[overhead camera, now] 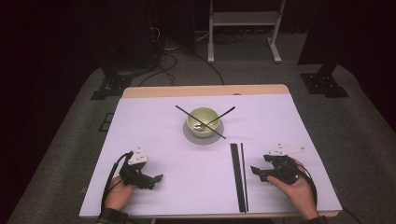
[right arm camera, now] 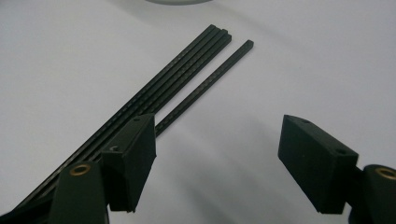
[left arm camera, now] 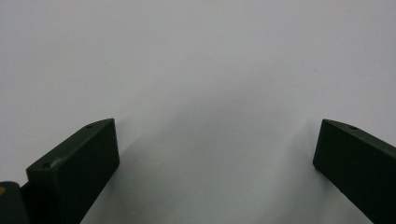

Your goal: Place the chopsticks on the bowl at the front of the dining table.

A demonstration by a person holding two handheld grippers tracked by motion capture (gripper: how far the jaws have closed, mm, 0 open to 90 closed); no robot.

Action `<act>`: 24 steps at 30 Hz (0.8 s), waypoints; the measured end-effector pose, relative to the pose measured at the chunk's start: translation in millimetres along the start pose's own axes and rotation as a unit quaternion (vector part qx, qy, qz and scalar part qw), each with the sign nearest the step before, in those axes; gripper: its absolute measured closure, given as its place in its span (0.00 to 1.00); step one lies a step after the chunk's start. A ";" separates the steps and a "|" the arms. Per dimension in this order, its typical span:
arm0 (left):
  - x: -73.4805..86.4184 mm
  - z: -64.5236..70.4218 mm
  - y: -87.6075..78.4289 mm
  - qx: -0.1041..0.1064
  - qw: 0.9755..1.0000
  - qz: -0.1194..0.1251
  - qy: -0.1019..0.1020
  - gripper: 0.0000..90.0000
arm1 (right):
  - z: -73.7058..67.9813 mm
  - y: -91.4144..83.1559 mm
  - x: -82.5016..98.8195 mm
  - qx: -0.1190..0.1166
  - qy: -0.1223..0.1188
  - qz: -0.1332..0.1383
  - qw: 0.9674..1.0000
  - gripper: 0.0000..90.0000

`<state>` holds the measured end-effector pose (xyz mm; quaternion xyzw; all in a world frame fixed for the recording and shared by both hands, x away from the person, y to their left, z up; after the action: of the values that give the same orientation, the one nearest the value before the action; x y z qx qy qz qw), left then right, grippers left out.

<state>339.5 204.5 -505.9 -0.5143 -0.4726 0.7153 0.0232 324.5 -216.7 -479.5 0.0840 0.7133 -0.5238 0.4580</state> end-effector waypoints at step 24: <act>0.0 0.0 0.0 0.000 1.000 0.000 0.000 0.00 | -43.5 -11.3 34.2 -0.021 -0.016 -0.014 1.000 0.29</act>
<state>339.6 204.5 -505.9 -0.5145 -0.4726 0.7151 0.0231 273.8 -198.1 -495.9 0.0561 0.7180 -0.5163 0.4634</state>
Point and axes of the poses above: each handheld gripper's, and its own axes: y roughly forward along the jaws, x roughly out of its underside, z roughly to its right, the point moved 6 cm from there along y, roughly forward along the jaws, and after that the axes turned 4 degrees about x, right-handed, at the moved point
